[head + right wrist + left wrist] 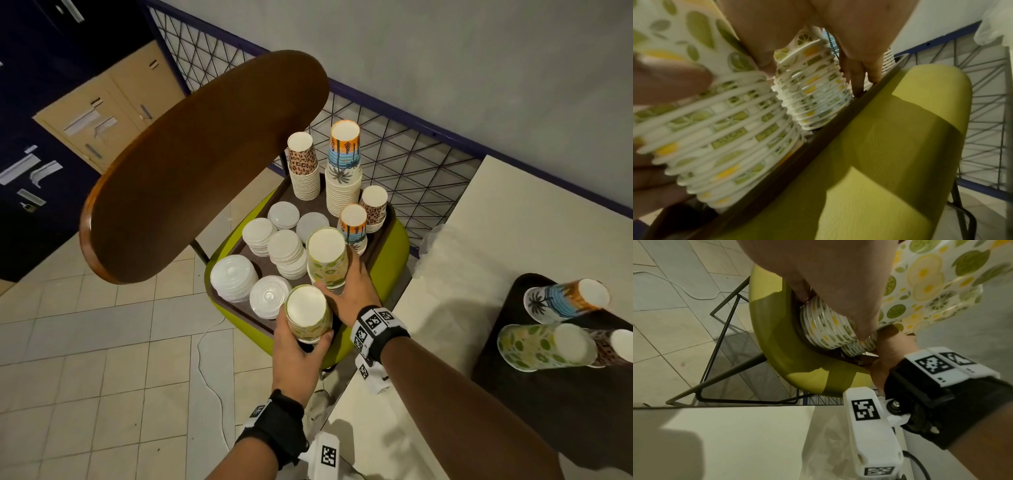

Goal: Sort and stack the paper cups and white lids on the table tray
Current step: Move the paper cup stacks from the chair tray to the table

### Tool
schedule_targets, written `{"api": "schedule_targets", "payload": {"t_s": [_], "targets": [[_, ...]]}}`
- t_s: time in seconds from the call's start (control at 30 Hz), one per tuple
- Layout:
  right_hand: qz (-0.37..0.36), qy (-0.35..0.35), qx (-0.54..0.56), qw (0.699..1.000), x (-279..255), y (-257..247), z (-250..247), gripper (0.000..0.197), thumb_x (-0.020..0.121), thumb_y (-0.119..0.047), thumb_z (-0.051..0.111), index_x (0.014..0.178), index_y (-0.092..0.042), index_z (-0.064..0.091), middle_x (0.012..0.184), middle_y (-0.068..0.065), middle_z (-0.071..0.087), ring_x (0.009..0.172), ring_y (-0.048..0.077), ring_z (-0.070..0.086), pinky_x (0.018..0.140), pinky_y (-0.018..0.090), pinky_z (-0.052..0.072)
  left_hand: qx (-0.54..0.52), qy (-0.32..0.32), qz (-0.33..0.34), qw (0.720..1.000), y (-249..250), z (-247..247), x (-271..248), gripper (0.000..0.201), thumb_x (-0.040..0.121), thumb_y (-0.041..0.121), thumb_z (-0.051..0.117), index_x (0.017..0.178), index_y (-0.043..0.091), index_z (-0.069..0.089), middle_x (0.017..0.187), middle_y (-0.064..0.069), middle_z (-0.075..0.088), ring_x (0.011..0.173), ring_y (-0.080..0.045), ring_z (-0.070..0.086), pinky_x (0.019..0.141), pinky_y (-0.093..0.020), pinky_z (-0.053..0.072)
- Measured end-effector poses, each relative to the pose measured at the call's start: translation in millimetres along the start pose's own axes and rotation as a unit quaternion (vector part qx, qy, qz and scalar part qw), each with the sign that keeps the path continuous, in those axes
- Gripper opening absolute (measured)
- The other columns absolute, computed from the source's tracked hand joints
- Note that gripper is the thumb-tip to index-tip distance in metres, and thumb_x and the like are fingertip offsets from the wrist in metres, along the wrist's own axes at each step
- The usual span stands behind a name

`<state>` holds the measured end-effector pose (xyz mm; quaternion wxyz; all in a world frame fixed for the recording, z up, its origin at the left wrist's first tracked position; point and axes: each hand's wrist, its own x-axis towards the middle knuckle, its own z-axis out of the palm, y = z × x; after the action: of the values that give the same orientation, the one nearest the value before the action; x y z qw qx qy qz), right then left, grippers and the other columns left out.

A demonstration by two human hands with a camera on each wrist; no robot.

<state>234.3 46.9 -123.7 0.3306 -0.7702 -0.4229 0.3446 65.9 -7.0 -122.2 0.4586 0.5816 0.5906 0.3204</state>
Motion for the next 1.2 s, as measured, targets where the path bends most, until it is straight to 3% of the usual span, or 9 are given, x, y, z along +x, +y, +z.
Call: {"api": "schedule_targets", "payload": {"t_s": [0.2, 0.3, 0.43, 0.53, 0.73, 0.9, 1.03, 1.13, 1.2], "targets": [[-0.066, -0.018, -0.027, 0.997, 4.0, -0.1, -3.7, 0.095, 0.077, -0.044, 0.084, 0.148, -0.042, 0.021, 0.145, 0.003, 0.031, 0.131, 0.035, 0.047, 0.106, 0.052, 0.048, 0.046, 0.006, 0.010, 0.999, -4.4, -4.3, -0.7, 0.090, 0.074, 0.051, 0.082, 0.151, 0.029, 0.040, 0.143, 0.012, 0.052, 0.136, -0.014, 0.046, 0.114, -0.042, 0.044], [-0.078, -0.020, -0.034, 0.996, 3.9, 1.0, -7.9, 0.096, 0.074, -0.039, 0.086, 0.144, -0.043, 0.022, 0.138, 0.003, 0.030, 0.126, 0.034, 0.051, 0.106, 0.048, 0.048, 0.063, 0.013, 0.019, 0.998, -3.7, -7.3, -2.8, 0.093, 0.074, 0.040, 0.087, 0.152, 0.029, 0.039, 0.140, 0.008, 0.051, 0.132, -0.011, 0.043, 0.111, -0.034, 0.041], [-0.087, -0.019, -0.035, 0.995, 2.4, 1.4, -13.5, 0.096, 0.068, -0.043, 0.087, 0.145, -0.039, 0.031, 0.134, 0.006, 0.032, 0.120, 0.032, 0.053, 0.103, 0.036, 0.046, 0.065, 0.013, 0.021, 0.998, 2.1, -13.3, -8.1, 0.097, 0.070, 0.037, 0.089, 0.151, 0.034, 0.037, 0.131, -0.001, 0.045, 0.122, 0.017, 0.033, 0.106, -0.021, 0.033], [-0.090, 0.004, -0.017, 0.996, -0.7, 1.0, -17.9, 0.094, 0.064, -0.051, 0.084, 0.143, -0.040, 0.034, 0.130, 0.004, 0.035, 0.120, 0.028, 0.053, 0.103, 0.039, 0.049, 0.063, 0.011, 0.032, 0.997, 6.8, -22.7, -9.9, 0.097, 0.065, 0.054, 0.080, 0.151, 0.028, 0.042, 0.124, 0.003, 0.047, 0.117, 0.002, 0.039, 0.100, -0.003, 0.031], [-0.075, 0.045, 0.045, 0.995, -5.9, -10.2, -30.8, 0.099, 0.062, -0.042, 0.088, 0.147, -0.029, 0.039, 0.131, 0.002, 0.043, 0.124, 0.017, 0.051, 0.101, 0.026, 0.043, 0.015, 0.022, 0.014, 1.000, 7.1, -47.1, -13.6, 0.083, 0.062, 0.059, 0.082, 0.133, 0.029, 0.052, 0.120, 0.013, 0.050, 0.119, -0.016, 0.053, 0.097, -0.042, 0.054], [-0.044, 0.069, 0.162, 0.983, -31.3, -8.4, -49.1, 0.086, 0.058, -0.044, 0.088, 0.133, -0.030, 0.049, 0.132, -0.001, 0.058, 0.120, 0.009, 0.061, 0.094, 0.016, 0.051, -0.023, -0.010, 0.006, 1.000, 16.0, -59.3, -20.7, 0.087, 0.059, 0.061, 0.082, 0.133, 0.026, 0.053, 0.126, 0.007, 0.054, 0.120, -0.008, 0.057, 0.094, -0.030, 0.055], [-0.012, 0.146, 0.241, 0.959, -47.6, 9.2, -87.0, 0.085, 0.065, -0.027, 0.090, 0.137, -0.024, 0.045, 0.132, -0.003, 0.063, 0.121, 0.007, 0.062, 0.096, 0.022, 0.053, -0.020, -0.044, 0.023, 0.999, 27.3, -53.5, -23.3, 0.077, 0.059, 0.062, 0.082, 0.124, 0.032, 0.053, 0.124, 0.008, 0.052, 0.119, -0.012, 0.057, 0.095, -0.037, 0.056], [0.014, 0.222, 0.249, 0.943, -44.0, 29.5, -128.9, 0.077, 0.073, -0.010, 0.088, 0.132, -0.028, 0.042, 0.127, -0.005, 0.061, 0.112, -0.006, 0.062, 0.087, 0.014, 0.053, -0.021, -0.077, 0.045, 0.996, 33.3, -38.7, -22.3, 0.072, 0.062, 0.060, 0.085, 0.124, 0.039, 0.054, 0.127, 0.007, 0.054, 0.122, -0.016, 0.058, 0.096, -0.045, 0.057], [0.050, 0.293, 0.209, 0.932, -36.3, 42.3, -156.1, 0.082, 0.069, -0.026, 0.092, 0.127, -0.044, 0.037, 0.124, -0.004, 0.059, 0.114, 0.002, 0.062, 0.094, 0.028, 0.056, -0.034, -0.100, 0.054, 0.993, 37.4, -27.2, -20.5, 0.072, 0.064, 0.057, 0.088, 0.126, 0.042, 0.054, 0.131, 0.005, 0.056, 0.125, -0.018, 0.058, 0.099, -0.050, 0.056]]}}
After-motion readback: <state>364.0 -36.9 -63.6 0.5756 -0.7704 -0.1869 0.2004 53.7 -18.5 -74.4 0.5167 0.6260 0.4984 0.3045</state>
